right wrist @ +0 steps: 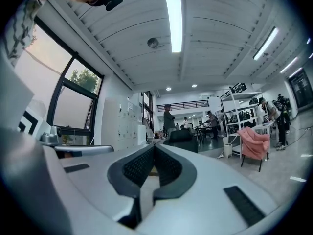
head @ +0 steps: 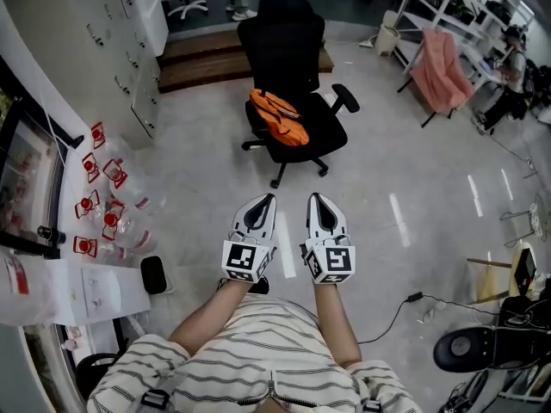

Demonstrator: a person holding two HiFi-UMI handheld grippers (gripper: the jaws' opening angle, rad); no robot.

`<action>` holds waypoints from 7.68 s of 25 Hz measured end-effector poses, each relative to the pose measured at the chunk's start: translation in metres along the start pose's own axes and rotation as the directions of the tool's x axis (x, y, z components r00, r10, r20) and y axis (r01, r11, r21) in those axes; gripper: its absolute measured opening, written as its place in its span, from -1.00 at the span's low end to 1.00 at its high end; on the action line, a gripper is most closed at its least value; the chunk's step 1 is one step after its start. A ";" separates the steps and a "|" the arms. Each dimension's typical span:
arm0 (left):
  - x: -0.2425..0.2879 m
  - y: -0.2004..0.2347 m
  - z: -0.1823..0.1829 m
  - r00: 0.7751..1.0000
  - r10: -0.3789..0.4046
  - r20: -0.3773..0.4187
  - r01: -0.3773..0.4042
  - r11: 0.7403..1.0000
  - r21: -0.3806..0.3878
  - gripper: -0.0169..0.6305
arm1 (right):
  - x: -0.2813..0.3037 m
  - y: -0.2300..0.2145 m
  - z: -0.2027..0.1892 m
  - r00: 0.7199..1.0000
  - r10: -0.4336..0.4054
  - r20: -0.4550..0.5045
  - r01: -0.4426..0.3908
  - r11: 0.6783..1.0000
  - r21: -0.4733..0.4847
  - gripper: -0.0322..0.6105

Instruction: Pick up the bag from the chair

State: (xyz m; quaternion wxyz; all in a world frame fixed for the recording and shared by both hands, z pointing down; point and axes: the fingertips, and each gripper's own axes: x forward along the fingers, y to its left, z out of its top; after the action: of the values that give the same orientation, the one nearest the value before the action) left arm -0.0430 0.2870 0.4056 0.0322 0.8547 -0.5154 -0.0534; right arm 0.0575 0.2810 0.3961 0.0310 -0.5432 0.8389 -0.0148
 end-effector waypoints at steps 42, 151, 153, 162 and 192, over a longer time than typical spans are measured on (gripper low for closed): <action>0.353 0.159 -0.038 0.985 0.158 -0.068 -0.159 0.987 -0.010 -0.86 | 0.343 -0.195 -0.023 0.994 0.104 -0.042 -0.104 0.995 -0.001 -0.87; 0.462 0.392 -0.389 0.517 0.386 -0.764 -0.707 0.696 -0.126 -0.81 | 0.483 -0.214 -0.198 0.900 0.154 -0.408 -0.109 0.985 0.131 -0.87; 0.465 0.389 -0.386 0.530 0.384 -0.756 -0.695 0.708 -0.127 -0.82 | 0.483 -0.216 -0.197 0.902 0.150 -0.404 -0.105 0.986 0.132 -0.87; 0.479 0.375 -0.367 0.595 0.376 -0.710 -0.651 0.744 -0.151 -0.82 | 0.476 -0.227 -0.194 0.913 0.126 -0.388 -0.076 0.987 0.142 -0.87; 0.513 0.326 -0.312 0.697 0.323 -0.640 -0.557 0.806 -0.199 -0.83 | 0.451 -0.262 -0.161 0.940 0.044 -0.339 -0.007 0.994 0.108 -0.87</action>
State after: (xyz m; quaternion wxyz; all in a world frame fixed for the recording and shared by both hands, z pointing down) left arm -0.0525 -0.3187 0.7215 0.3629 0.6539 -0.6530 0.1195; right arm 0.1008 -0.2394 0.5560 -0.0860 -0.5191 0.8366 -0.1525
